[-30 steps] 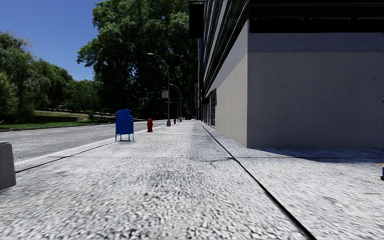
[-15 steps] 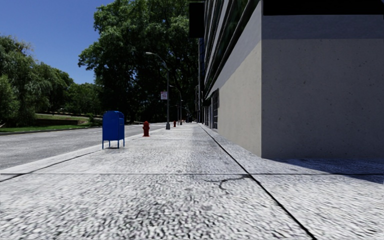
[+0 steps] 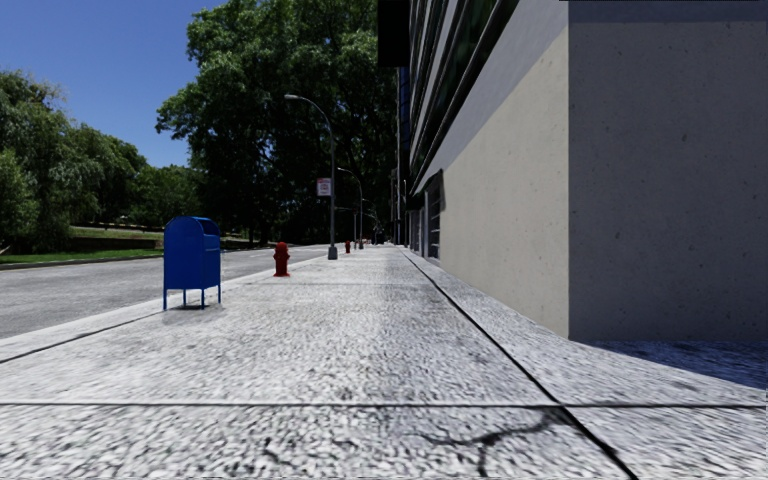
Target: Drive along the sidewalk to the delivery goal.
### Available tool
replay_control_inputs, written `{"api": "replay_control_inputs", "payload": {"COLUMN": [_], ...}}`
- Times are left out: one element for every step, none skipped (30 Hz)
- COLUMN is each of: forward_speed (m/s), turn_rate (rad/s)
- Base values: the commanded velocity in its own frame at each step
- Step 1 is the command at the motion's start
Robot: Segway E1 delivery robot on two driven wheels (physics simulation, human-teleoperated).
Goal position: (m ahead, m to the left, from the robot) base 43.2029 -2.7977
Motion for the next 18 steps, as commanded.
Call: {"api": "replay_control_inputs", "payload": {"forward_speed": [2.0, 2.0, 2.0, 2.0, 2.0, 2.0, 2.0, 2.0, 2.0, 2.0, 2.0, 2.0, 2.0, 2.0, 2.0, 2.0, 2.0, 2.0], "turn_rate": [0.0, 0.0, 0.0, 0.0, 0.0, 0.0, 0.0, 0.0, 0.0, 0.0, 0.0, 0.0, 0.0, 0.0, 0.0, 0.0, 0.0, 0.0]}}
